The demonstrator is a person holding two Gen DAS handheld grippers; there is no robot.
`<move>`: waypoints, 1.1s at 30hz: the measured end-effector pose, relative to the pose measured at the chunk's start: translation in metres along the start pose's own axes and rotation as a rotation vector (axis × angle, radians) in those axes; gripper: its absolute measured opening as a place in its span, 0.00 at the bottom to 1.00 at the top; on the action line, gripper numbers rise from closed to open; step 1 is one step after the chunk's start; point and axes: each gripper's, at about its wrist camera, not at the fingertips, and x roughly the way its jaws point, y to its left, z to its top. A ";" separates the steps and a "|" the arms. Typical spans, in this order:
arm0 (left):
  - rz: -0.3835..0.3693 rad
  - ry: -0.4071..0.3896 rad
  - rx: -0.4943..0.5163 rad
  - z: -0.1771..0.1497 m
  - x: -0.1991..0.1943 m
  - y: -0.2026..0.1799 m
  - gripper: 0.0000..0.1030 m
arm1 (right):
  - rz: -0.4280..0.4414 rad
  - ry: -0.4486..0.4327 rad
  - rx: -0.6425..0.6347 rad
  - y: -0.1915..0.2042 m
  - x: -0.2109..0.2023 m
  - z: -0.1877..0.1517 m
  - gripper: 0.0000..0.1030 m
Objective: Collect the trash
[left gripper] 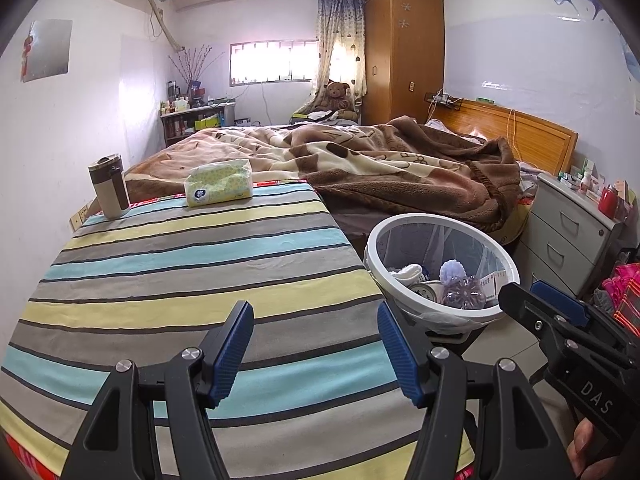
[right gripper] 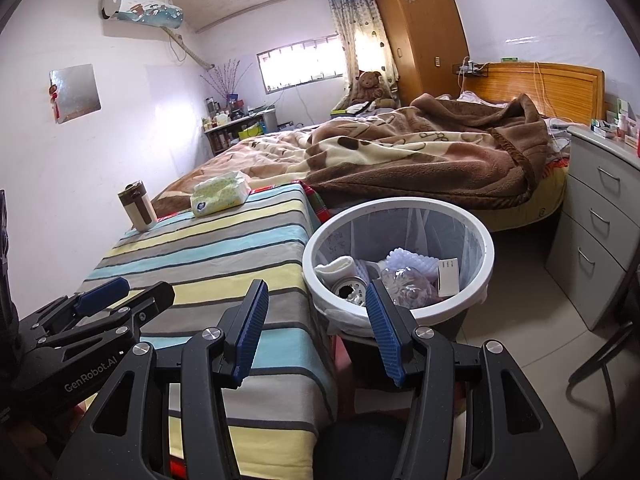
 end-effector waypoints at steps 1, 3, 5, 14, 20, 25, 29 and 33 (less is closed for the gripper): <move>0.000 0.000 0.000 0.000 0.000 0.000 0.62 | -0.001 -0.002 -0.001 0.001 0.000 0.000 0.51; 0.001 -0.002 0.000 -0.001 -0.001 0.000 0.62 | -0.001 -0.003 -0.001 0.001 -0.001 0.001 0.51; 0.000 -0.002 -0.001 -0.001 -0.001 0.000 0.62 | -0.001 -0.003 -0.002 0.001 -0.001 0.001 0.51; 0.000 -0.002 0.000 0.000 -0.002 -0.001 0.62 | 0.002 -0.004 -0.003 0.001 -0.001 0.003 0.51; -0.001 -0.002 -0.002 0.000 -0.002 -0.001 0.62 | 0.003 -0.004 -0.004 0.001 -0.001 0.003 0.51; -0.001 -0.002 -0.001 -0.001 -0.002 -0.001 0.62 | 0.005 -0.004 -0.006 0.001 -0.002 0.004 0.51; 0.001 -0.004 -0.002 0.001 -0.003 -0.001 0.62 | 0.004 -0.005 -0.005 0.002 -0.002 0.004 0.51; 0.000 -0.004 -0.003 0.001 -0.003 -0.001 0.62 | 0.005 -0.006 -0.007 0.001 -0.002 0.004 0.51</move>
